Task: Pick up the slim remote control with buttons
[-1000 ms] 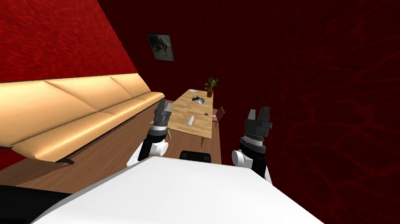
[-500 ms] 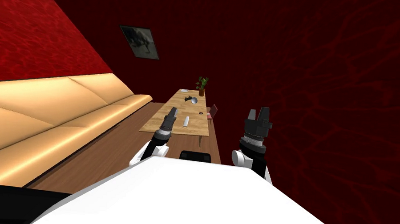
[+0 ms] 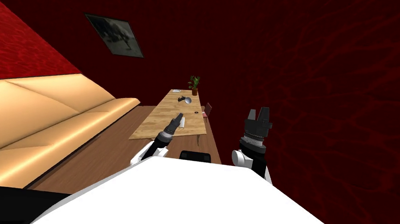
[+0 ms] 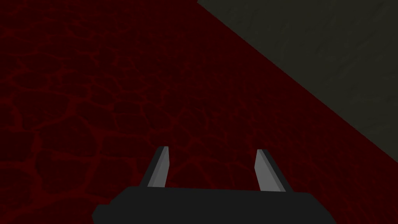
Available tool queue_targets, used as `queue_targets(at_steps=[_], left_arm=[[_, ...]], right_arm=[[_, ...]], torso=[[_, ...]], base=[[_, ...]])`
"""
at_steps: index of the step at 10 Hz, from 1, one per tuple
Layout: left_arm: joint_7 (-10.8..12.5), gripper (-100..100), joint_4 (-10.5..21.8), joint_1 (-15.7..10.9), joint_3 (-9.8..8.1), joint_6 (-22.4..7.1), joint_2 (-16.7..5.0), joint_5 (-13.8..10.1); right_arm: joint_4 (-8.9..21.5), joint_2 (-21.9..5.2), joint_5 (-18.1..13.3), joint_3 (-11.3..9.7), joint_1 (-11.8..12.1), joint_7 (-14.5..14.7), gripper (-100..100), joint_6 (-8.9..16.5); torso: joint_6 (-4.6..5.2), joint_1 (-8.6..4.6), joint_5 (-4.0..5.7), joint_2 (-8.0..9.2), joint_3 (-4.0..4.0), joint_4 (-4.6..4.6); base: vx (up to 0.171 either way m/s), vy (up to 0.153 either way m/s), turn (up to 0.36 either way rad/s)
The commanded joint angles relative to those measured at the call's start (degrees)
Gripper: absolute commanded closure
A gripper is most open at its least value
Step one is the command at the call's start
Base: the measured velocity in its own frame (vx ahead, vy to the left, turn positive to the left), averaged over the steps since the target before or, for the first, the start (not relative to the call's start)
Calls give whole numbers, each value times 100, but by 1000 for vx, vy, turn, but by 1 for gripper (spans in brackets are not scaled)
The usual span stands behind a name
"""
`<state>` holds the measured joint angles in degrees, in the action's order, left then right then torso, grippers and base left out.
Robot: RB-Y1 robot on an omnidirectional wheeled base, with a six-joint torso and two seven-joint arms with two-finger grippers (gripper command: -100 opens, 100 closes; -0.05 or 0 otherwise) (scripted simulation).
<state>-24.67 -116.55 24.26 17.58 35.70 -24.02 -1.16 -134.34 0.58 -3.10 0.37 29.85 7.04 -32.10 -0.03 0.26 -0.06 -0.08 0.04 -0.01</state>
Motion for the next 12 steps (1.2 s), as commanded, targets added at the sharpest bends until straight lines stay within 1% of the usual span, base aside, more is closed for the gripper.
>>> queue_targets(at_steps=[1,2,3,4,5,6,7,8,9,10,11,12], left_arm=[[-281,-100,262,-62,210,84,-286,14],[-281,-100,262,-62,210,84,-383,14],[-534,-100,473,-117,426,116,-582,47],[-551,-100,473,-117,426,116,-680,47],[-773,-100,688,-176,650,140,-895,86],[-824,-100,688,-176,650,140,-982,86],[-1029,-100,907,-237,878,154,-1210,128],[-1098,-100,907,-237,878,154,-1289,128],[-1282,-100,1129,-301,1110,159,-1525,176],[-1373,-100,1129,-301,1112,159,-1598,176],[-1564,-100,1352,-366,1349,154,-1812,228],[-1647,-100,1352,-366,1349,154,-1907,228]], right_arm=[[0,0,0,0,0,0,0,0],[0,0,0,0,-1,0,0,0],[0,0,0,0,0,0,0,0],[0,0,0,0,-1,0,0,0],[0,0,0,0,0,0,0,0],[0,0,0,0,0,0,0,0],[0,0,0,0,0,0,0,0],[0,0,0,0,0,0,0,0],[0,0,0,0,1,0,0,0],[0,0,0,0,0,0,0,0],[0,0,0,1,1,0,0,0],[0,0,0,0,0,0,0,0]], torso=[[0,0,0,0,0,0],[2,2,0,2,-1,0],[0,2,0,2,-1,1],[3,5,-1,-1,0,0],[-2,0,0,-4,2,-1],[0,1,0,1,0,0],[-1,-1,0,0,0,0],[0,1,0,-4,2,-1],[-2,-2,0,-5,3,-1],[0,1,0,-2,1,-1],[-5,-3,1,-3,2,0],[-1,-1,0,-4,2,-1]], base=[[-26,65,-351],[-28,62,-306],[-18,67,-425],[-13,55,-305],[-32,54,-343],[-31,51,-305],[-21,55,-361],[-22,46,-316],[-33,51,-425],[-31,43,-233],[-32,46,-330],[-29,46,-309]])
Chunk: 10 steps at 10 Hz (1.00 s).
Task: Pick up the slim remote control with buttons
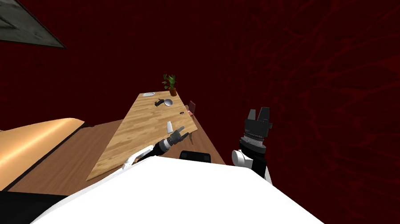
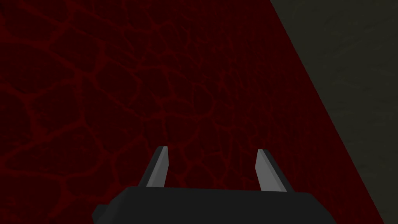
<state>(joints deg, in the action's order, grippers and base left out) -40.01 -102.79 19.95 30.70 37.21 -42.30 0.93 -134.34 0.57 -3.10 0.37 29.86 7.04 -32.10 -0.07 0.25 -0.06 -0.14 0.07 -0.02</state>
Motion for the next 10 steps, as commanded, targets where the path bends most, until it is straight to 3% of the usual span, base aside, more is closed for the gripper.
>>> queue_targets(at_steps=[1,2,3,4,5,6,7,8,9,10], left_arm=[[-286,-100,199,-2,279,-11,-286,76],[-385,-100,199,-2,279,-11,-384,76],[-604,-100,422,-69,521,-34,-539,137],[-655,-100,422,-69,521,-34,-691,137],[-849,-100,643,-138,758,-66,-909,202],[-921,-100,643,-138,763,-66,-990,202],[-1128,-100,861,-207,994,-107,-1237,270],[-1182,-100,862,-207,1003,-107,-1283,270],[-1374,-100,1078,-277,1234,-156,-1554,342],[-1437,-100,1078,-277,1242,-156,-1568,342]], right_arm=[[0,0,0,0,0,0,0,0],[0,0,0,0,-1,0,0,0],[0,0,0,0,0,0,0,0],[0,0,0,0,0,0,0,0],[0,0,0,0,1,0,0,0],[0,0,0,0,0,0,0,0],[0,0,0,0,1,0,0,0],[0,0,0,0,0,0,0,0],[0,0,0,1,1,0,0,0],[0,0,0,0,0,0,0,0]], torso=[[0,0,0,0,0,0],[2,0,0,0,0,0],[-2,-1,1,-2,1,0],[1,1,0,-1,1,0],[-2,0,0,-3,1,0],[0,1,0,-2,1,-1],[-2,-2,0,-3,2,0],[2,-2,1,-7,4,-1],[-5,-1,0,-9,5,-2],[1,3,0,-9,5,-2]], base=[[-29,44,-397],[-26,37,-272],[-33,41,-335],[-29,40,-251],[-32,37,-357],[-29,34,-283],[-21,28,-423],[-18,35,-223],[-20,38,-396],[-24,42,-193]])
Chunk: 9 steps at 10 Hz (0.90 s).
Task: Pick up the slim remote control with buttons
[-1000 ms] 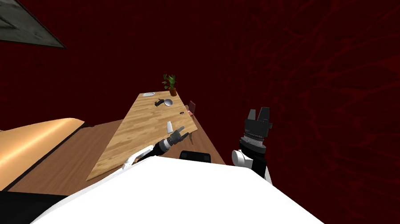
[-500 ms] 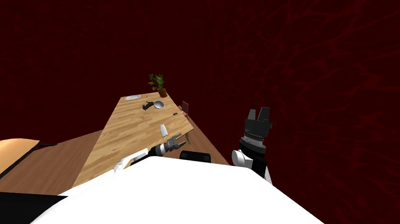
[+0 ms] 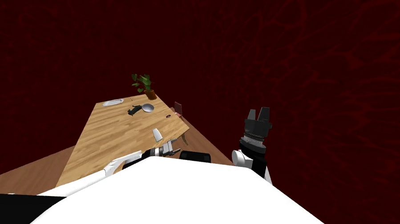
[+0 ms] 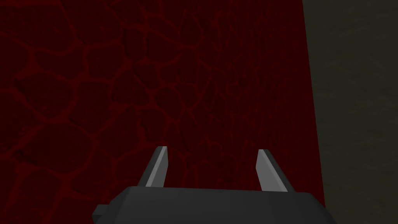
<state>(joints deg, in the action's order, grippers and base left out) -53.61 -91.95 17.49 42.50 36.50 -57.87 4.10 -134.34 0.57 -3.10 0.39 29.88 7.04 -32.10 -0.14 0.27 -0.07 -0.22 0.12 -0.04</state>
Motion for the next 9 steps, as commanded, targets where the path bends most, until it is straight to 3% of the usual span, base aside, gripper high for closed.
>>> queue_targets(at_steps=[1,2,3,4,5,6,7,8,9], left_arm=[[-286,-100,205,-101,286,-142,-286,101],[-326,-100,205,-101,298,-142,-286,101],[-567,-100,406,-171,533,-208,-543,179],[-567,-100,412,-171,533,-208,-549,179],[-784,-100,612,-240,765,-284,-799,260],[-799,-100,612,-240,765,-284,-799,260],[-1022,-100,807,-307,995,-368,-1035,343],[-1022,-100,807,-307,995,-368,-1035,343],[-1234,-100,994,-373,1220,-461,-1255,429]], right_arm=[[0,0,0,0,0,0,0,0],[0,0,0,-1,-1,0,0,0],[0,0,0,0,0,0,0,0],[0,0,0,-1,-1,0,0,0],[0,0,0,0,0,0,0,0],[0,0,0,0,-1,0,0,0],[0,0,0,0,1,0,0,0],[0,0,0,0,-1,0,0,0],[0,0,0,0,1,0,0,0]], torso=[[0,0,0,0,0,0],[7,-2,1,0,0,0],[-1,-3,1,-2,1,0],[7,-3,2,-4,2,0],[-2,-4,1,-4,2,-1],[5,-4,1,-5,3,-1],[-2,-3,1,-6,3,-1],[4,-4,1,-8,5,-1],[-2,-5,2,-10,5,-2]], base=[[-24,33,-381],[-22,32,-173],[-22,26,-337],[-18,29,-178],[-17,25,-325],[-12,29,-170],[-11,24,-317],[-8,26,-181],[-6,28,-247]])
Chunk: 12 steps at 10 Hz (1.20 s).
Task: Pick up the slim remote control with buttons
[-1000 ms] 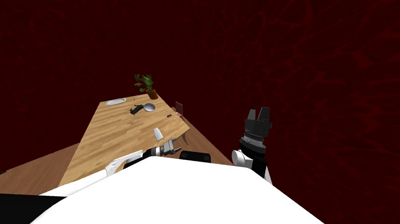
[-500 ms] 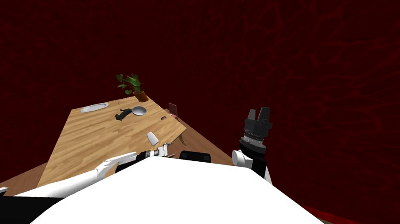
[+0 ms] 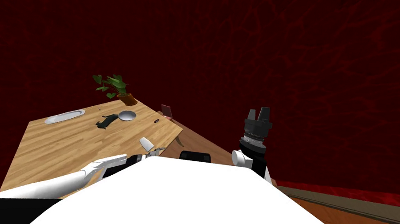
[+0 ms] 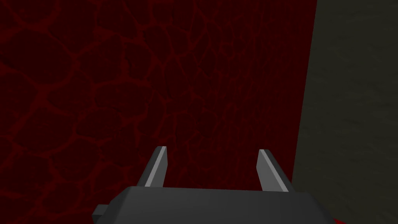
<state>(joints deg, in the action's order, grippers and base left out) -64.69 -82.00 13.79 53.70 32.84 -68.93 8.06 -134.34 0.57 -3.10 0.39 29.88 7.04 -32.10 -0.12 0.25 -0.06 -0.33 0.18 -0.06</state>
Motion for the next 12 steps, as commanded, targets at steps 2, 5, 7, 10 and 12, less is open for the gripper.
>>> queue_targets(at_steps=[2,5,7,10,12], left_arm=[[-326,-100,178,-67,320,-197,-353,120],[-689,-100,511,-190,740,-422,-706,297],[-850,-100,663,-248,941,-544,-852,386],[-1132,-100,937,-357,1314,-801,-1077,563],[-1253,-100,1057,-407,1486,-932,-1158,648]], right_arm=[[0,0,0,0,0,0,0,0],[0,0,0,1,1,0,0,0],[0,0,0,0,1,0,0,0],[0,0,0,0,1,0,0,0],[0,0,0,1,2,0,0,0]], torso=[[2,5,-1,-2,1,0],[-5,-4,-1,-6,3,-1],[0,0,-1,-15,8,-3],[-2,-9,2,-10,6,-2],[-3,4,-1,-23,13,-4]], base=[[-2,39,-301],[6,18,-191],[20,28,-225],[18,18,-138],[41,42,-164]])
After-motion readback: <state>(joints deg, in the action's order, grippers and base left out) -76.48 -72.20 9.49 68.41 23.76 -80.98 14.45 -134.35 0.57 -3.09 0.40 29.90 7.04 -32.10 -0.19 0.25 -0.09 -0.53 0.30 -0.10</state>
